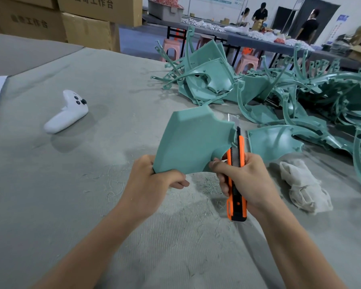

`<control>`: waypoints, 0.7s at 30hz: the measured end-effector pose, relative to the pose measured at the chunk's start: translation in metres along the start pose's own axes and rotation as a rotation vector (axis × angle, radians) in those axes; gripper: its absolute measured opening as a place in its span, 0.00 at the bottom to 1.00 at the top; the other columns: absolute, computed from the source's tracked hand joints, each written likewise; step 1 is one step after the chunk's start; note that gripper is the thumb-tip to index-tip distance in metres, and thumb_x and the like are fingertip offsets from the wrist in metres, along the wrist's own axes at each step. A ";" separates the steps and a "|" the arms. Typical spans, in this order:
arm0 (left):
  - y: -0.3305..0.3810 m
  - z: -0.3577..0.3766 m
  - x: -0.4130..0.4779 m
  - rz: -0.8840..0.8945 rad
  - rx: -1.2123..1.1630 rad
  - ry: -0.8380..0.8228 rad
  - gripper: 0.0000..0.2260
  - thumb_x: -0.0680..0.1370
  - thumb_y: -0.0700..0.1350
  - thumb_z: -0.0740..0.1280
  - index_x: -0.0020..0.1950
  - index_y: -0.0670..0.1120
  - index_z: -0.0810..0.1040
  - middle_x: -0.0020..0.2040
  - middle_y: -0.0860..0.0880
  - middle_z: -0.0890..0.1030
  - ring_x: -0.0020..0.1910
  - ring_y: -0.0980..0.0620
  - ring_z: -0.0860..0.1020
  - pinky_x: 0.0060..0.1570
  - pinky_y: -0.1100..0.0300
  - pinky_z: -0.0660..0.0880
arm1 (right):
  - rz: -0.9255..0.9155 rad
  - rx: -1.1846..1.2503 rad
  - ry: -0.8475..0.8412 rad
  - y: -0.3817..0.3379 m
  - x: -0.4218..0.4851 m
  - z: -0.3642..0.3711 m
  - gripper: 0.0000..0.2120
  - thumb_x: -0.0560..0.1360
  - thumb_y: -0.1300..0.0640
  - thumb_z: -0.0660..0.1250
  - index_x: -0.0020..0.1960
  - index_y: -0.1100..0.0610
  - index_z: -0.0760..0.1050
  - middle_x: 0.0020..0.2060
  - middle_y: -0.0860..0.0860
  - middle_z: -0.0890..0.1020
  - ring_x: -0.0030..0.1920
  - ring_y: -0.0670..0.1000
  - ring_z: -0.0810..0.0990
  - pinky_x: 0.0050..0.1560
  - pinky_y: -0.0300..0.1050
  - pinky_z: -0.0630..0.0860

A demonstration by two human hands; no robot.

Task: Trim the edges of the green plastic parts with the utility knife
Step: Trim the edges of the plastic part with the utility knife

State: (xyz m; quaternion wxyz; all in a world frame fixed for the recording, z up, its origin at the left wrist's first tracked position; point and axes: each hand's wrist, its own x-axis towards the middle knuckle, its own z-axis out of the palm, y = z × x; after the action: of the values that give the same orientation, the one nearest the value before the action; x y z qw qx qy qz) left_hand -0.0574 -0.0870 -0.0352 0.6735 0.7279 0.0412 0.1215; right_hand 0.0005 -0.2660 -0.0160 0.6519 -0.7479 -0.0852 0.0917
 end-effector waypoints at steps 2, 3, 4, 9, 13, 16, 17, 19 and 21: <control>0.001 0.000 0.000 -0.021 -0.036 -0.006 0.07 0.64 0.40 0.67 0.36 0.37 0.82 0.32 0.41 0.83 0.35 0.46 0.84 0.41 0.54 0.82 | -0.003 0.041 -0.004 0.000 0.000 0.001 0.11 0.74 0.68 0.71 0.35 0.59 0.75 0.23 0.53 0.74 0.19 0.50 0.70 0.20 0.40 0.67; 0.001 0.000 0.001 -0.034 -0.061 -0.006 0.07 0.64 0.39 0.67 0.37 0.38 0.83 0.32 0.41 0.83 0.36 0.45 0.84 0.41 0.53 0.82 | -0.004 0.061 -0.009 -0.001 -0.001 0.001 0.12 0.74 0.69 0.70 0.35 0.57 0.75 0.23 0.54 0.74 0.19 0.50 0.69 0.20 0.40 0.67; 0.001 0.000 0.001 -0.047 -0.087 -0.005 0.07 0.64 0.39 0.67 0.37 0.38 0.83 0.31 0.40 0.83 0.36 0.44 0.84 0.41 0.53 0.82 | -0.010 0.071 -0.016 -0.002 -0.001 0.001 0.13 0.74 0.69 0.70 0.35 0.56 0.76 0.24 0.54 0.74 0.20 0.50 0.69 0.20 0.40 0.67; 0.002 -0.001 0.003 -0.070 -0.164 0.003 0.08 0.64 0.39 0.67 0.40 0.39 0.82 0.33 0.41 0.83 0.35 0.42 0.84 0.41 0.54 0.81 | -0.058 0.074 -0.011 -0.003 -0.002 0.000 0.06 0.75 0.66 0.71 0.40 0.59 0.77 0.25 0.53 0.75 0.21 0.49 0.70 0.22 0.39 0.68; 0.002 -0.004 0.005 -0.063 -0.246 0.032 0.10 0.64 0.37 0.67 0.44 0.38 0.81 0.34 0.43 0.83 0.34 0.40 0.83 0.34 0.57 0.80 | -0.100 0.116 0.072 -0.004 -0.002 -0.002 0.06 0.74 0.64 0.72 0.40 0.59 0.78 0.25 0.53 0.75 0.21 0.49 0.70 0.23 0.39 0.69; 0.003 -0.006 0.005 -0.065 -0.287 0.040 0.09 0.65 0.37 0.68 0.44 0.39 0.81 0.36 0.42 0.84 0.34 0.39 0.83 0.33 0.57 0.80 | -0.121 0.119 0.132 -0.003 -0.001 -0.002 0.04 0.76 0.64 0.71 0.42 0.60 0.79 0.25 0.52 0.76 0.22 0.49 0.71 0.23 0.39 0.69; 0.003 -0.006 0.005 -0.064 -0.293 0.044 0.08 0.65 0.37 0.68 0.43 0.40 0.82 0.36 0.42 0.84 0.33 0.39 0.83 0.32 0.57 0.79 | -0.123 0.115 0.144 -0.002 0.000 -0.002 0.03 0.77 0.63 0.70 0.44 0.60 0.80 0.26 0.52 0.76 0.22 0.48 0.71 0.23 0.39 0.69; 0.003 -0.006 0.005 -0.062 -0.300 0.047 0.08 0.65 0.37 0.68 0.43 0.40 0.82 0.36 0.42 0.84 0.33 0.39 0.83 0.32 0.56 0.79 | -0.123 0.095 0.150 -0.001 0.001 -0.002 0.03 0.78 0.62 0.69 0.48 0.61 0.81 0.26 0.51 0.76 0.22 0.48 0.71 0.23 0.39 0.69; 0.003 -0.006 0.005 -0.063 -0.308 0.040 0.08 0.66 0.36 0.68 0.43 0.40 0.82 0.36 0.42 0.84 0.33 0.39 0.83 0.32 0.56 0.80 | -0.136 0.092 0.157 -0.001 0.000 -0.001 0.03 0.78 0.61 0.69 0.48 0.61 0.81 0.26 0.51 0.76 0.22 0.48 0.72 0.23 0.39 0.69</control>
State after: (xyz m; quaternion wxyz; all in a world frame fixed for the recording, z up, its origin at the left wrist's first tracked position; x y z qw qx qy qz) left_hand -0.0548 -0.0802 -0.0309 0.7796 0.6120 0.0581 0.1196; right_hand 0.0004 -0.2667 -0.0148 0.6949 -0.7146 -0.0803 -0.0078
